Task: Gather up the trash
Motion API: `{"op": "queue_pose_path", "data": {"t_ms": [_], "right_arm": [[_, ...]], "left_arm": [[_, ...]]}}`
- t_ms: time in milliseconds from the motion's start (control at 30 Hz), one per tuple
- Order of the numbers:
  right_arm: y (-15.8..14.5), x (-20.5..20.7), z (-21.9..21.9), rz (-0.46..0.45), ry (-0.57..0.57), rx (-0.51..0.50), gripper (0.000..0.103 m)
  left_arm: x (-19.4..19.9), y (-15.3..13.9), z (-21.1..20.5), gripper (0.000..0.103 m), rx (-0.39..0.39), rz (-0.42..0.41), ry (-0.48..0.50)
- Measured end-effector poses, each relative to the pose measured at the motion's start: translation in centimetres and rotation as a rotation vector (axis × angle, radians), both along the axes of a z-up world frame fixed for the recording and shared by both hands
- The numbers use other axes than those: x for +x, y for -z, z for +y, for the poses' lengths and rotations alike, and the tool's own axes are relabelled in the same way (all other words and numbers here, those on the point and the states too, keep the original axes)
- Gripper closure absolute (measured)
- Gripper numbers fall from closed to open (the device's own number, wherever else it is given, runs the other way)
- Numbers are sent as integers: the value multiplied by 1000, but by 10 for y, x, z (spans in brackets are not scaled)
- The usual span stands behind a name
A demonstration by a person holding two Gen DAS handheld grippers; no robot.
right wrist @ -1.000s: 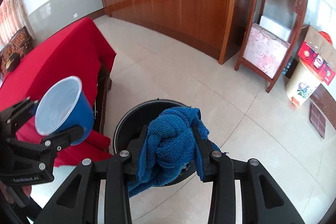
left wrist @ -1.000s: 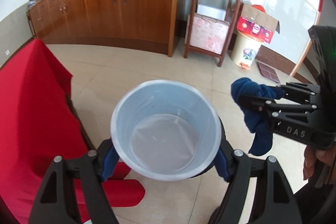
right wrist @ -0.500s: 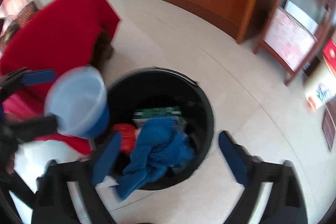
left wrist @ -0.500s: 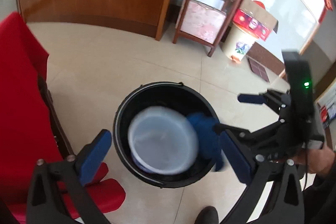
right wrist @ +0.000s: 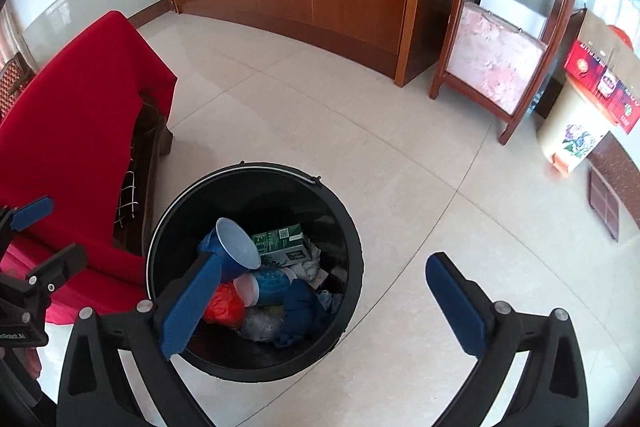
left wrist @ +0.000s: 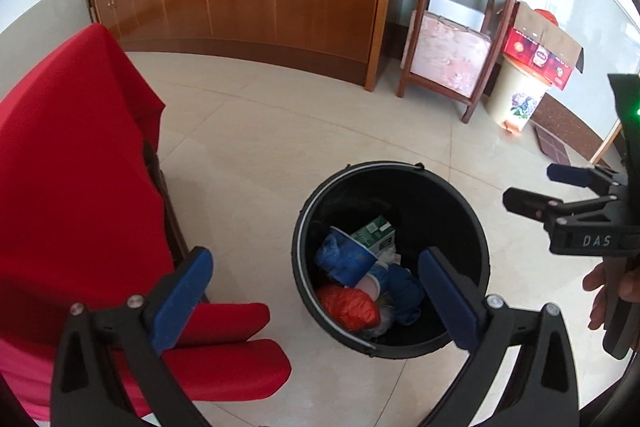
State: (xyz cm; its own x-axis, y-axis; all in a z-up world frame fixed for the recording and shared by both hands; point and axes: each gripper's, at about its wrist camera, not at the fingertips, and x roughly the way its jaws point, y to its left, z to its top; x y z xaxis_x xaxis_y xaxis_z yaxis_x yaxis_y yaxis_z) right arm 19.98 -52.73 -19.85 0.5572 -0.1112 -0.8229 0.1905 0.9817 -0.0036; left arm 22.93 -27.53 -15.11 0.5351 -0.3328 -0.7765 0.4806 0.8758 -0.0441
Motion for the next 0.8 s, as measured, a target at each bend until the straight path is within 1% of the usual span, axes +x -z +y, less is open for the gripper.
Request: {"op": "queue_pose_path", "data": {"t_ms": [167, 400, 533, 600, 733, 800], "right_arm": [[-19, -14, 15, -36, 2, -56, 0], [-44, -41, 37, -84, -8, -62, 0], [-61, -63, 51, -113, 1, -69, 0], [-69, -74, 56, -128, 9, -66, 0], [-92, -100, 73, -149, 31, -47, 0], [-106, -116, 90, -154, 31, -48, 0]], "left_arm": [[-10, -10, 5, 0, -4, -29, -17], [-28, -26, 16, 0, -10, -57, -39], [-44, -43, 28, 0, -5, -92, -50], [-55, -54, 38, 0, -17, -104, -63], [-75, -74, 56, 0, -18, -128, -78], [-89, -88, 67, 0, -8, -137, -88]]}}
